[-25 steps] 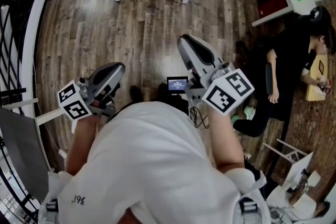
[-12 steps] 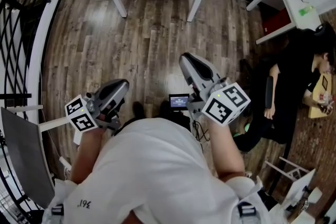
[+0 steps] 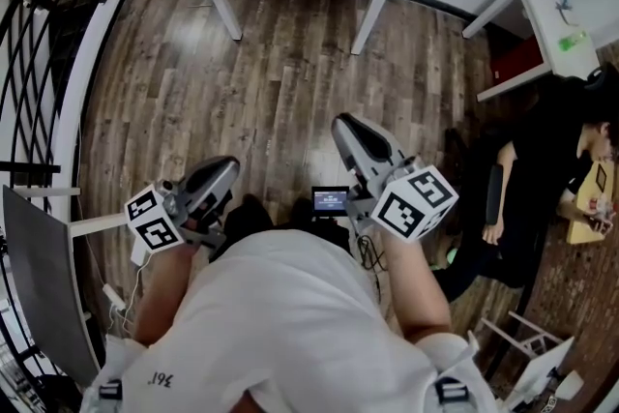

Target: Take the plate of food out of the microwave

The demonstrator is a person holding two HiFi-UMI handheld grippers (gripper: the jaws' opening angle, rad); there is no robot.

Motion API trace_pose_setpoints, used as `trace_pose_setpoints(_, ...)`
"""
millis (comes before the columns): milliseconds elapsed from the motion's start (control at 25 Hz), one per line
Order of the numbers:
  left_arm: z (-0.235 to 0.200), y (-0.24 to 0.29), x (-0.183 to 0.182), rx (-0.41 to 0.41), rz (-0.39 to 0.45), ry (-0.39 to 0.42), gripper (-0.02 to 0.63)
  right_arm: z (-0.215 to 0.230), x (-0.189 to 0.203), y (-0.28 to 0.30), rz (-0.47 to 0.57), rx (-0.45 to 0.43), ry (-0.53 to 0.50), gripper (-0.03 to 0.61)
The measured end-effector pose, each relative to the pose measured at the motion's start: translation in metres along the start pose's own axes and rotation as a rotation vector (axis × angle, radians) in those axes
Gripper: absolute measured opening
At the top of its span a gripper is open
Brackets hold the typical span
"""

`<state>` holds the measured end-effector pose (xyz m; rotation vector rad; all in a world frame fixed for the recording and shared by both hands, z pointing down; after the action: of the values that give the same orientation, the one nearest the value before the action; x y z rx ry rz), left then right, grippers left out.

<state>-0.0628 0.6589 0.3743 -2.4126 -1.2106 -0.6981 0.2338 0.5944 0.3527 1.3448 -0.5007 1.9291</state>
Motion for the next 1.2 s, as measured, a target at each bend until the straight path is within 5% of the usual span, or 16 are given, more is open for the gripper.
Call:
trace_pose_setpoints(440,-0.045,0.022,-0.041,-0.010,-0.012,-0.024,0.008,0.018,0.004,0.052,-0.013,0.001,0.025,0.042)
trace_pose_setpoints(1200,-0.183,0.077,-0.240,0.024,-0.116,-0.004,0.008,0.073,-0.044,0.251,-0.014,0.147,0.052,0.042)
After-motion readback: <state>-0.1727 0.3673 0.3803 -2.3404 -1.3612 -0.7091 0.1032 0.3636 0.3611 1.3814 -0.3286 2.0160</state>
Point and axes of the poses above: the fingertips, and each gripper's own axes: y forward along the fingers, z to its right, x out of its underside, the point moved 9 cm from there along -y, backward along the fingers, and after that the axes turned 10 degrees about -y, right-handed, at the moved point
